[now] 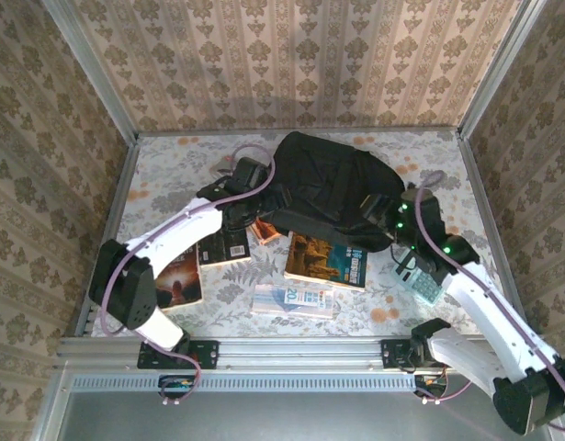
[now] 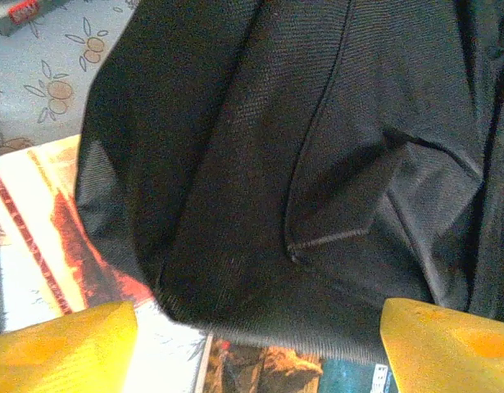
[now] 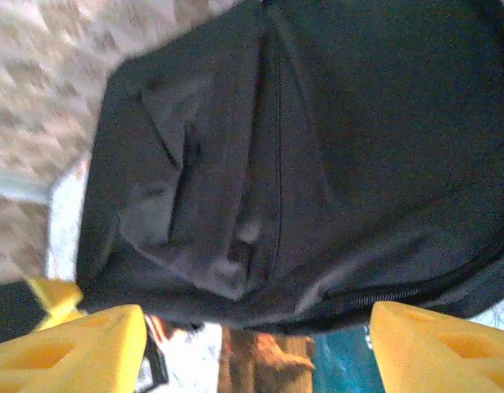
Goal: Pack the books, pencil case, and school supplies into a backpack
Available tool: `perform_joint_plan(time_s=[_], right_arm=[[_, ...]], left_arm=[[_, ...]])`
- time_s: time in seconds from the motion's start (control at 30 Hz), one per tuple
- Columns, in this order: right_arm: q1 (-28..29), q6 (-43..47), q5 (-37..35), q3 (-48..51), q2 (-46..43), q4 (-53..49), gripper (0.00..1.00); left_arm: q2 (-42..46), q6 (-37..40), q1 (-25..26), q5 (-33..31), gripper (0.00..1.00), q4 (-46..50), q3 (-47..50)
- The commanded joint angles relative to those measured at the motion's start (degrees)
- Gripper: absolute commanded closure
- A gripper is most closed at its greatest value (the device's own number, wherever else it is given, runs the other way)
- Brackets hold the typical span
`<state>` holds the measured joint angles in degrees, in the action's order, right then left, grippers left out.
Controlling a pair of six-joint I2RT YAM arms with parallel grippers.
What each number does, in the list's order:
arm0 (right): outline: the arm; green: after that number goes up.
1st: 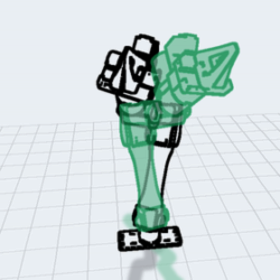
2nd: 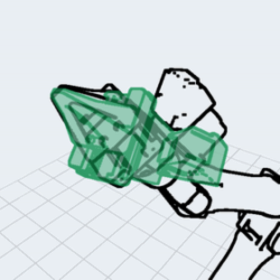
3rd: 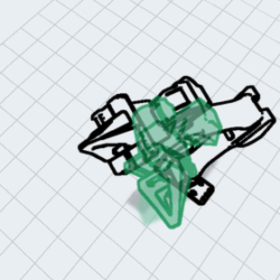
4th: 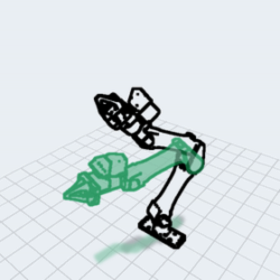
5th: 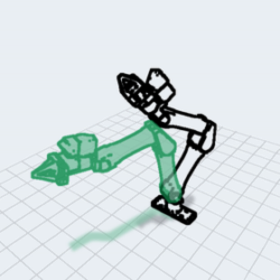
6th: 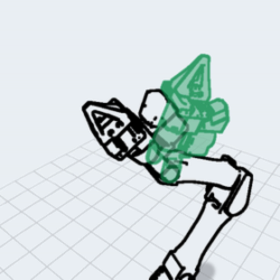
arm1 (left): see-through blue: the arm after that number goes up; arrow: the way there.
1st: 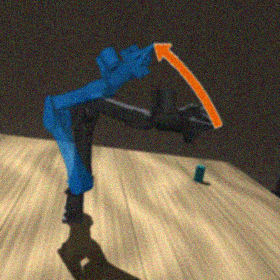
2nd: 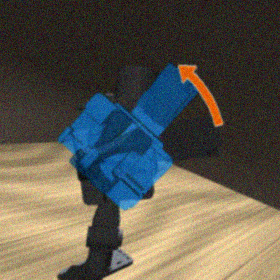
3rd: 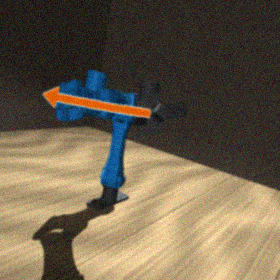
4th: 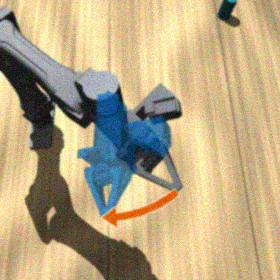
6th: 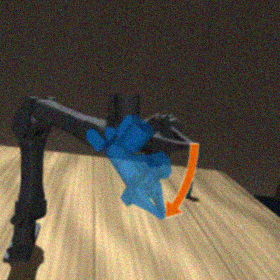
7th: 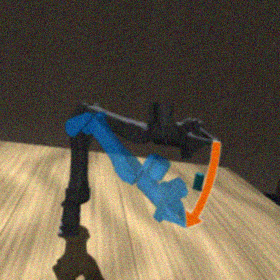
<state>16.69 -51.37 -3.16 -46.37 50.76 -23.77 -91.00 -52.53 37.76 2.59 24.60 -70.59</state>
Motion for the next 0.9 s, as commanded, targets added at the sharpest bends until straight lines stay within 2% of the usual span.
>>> perform_joint_plan(time_s=[0.0, 0.17, 0.27, 0.37, 0.47, 0.63, 0.87], right_arm=[[-6.0, -5.7, -4.3, 3.4, -3.6, 1.0, 0.27], [-10.6, -7.6, -4.3, 4.7, -4.0, 2.8, 0.27], [-11.1, -9.5, -5.1, 6.6, -4.0, 4.3, 0.27], [-11.2, -10.8, -4.9, 9.1, -4.3, 6.5, 0.28], [-11.2, -10.7, -4.6, 10.8, -4.7, 8.1, 0.3], [-11.2, -8.0, -7.5, 10.8, -5.0, 5.8, 0.32], [-11.2, -2.6, -14.2, 6.8, -3.2, -0.5, 0.32]], left_arm=[[-4.0, -4.7, 1.4, -1.1, 0.23, -2.4, -4.0], [-8.3, -6.3, 2.0, -3.7, 0.33, -1.3, -6.5], [-11.0, -8.0, 1.8, -6.8, 0.46, 2.0, -9.0], [-12.3, -12.3, 1.6, -10.6, 0.76, 4.1, -9.6], [-13.6, -15.0, 0.9, -11.3, 1.0, 4.4, -10.7], [-15.3, -15.7, -0.6, -10.1, 1.0, 4.1, -16.1], [-13.4, -9.9, -1.6, -13.3, 1.0, 5.8, -25.7]])
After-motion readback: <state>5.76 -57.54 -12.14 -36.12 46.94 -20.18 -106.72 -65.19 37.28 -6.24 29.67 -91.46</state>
